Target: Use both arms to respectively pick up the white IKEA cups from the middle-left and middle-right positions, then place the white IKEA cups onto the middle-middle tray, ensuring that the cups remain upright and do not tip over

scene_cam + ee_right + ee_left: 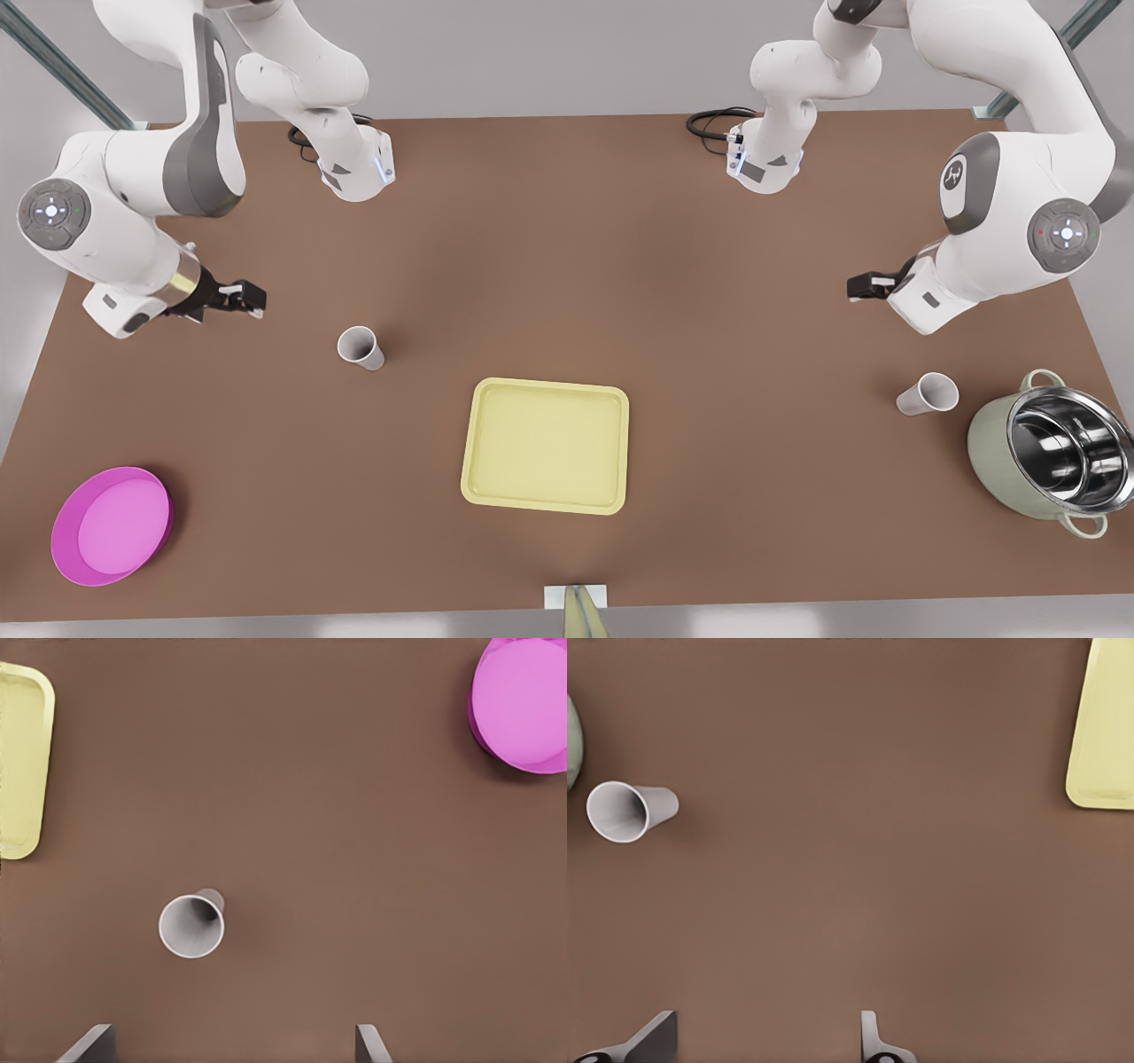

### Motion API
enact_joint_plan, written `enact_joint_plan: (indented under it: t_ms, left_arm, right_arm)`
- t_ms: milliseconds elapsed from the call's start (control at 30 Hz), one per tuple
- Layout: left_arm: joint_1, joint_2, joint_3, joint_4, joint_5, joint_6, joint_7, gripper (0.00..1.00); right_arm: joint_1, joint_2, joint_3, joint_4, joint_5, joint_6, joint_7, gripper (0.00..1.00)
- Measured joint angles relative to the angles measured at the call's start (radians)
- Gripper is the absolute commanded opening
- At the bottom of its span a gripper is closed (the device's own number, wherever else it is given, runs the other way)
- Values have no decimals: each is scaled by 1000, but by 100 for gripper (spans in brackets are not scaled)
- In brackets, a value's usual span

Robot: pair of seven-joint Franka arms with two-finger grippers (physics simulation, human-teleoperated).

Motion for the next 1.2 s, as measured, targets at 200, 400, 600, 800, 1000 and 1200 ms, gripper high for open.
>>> enact_joint_plan:
  t_ms: [200,400,600,800,1000,1200]
  left_arm:
    - [89,250,95,-2,-25,148,25,100]
    - [246,402,113,-2,-45,410,119,100]
    - [315,439,119,-11,-45,553,207,100]
    - [335,486,149,-55,-34,610,270,100]
    - [333,525,150,-67,-30,631,314,53]
    - [330,522,147,-64,-22,639,326,21]
  right_arm:
    - [0,56,4,-328,1,146,-14,100]
    - [17,91,9,-494,2,442,-19,100]
    - [10,131,9,-531,4,585,-22,100]
    - [7,150,9,-584,4,690,-24,100]
    - [6,172,9,-605,4,757,-25,100]
    - [13,200,10,-597,6,789,-25,100]
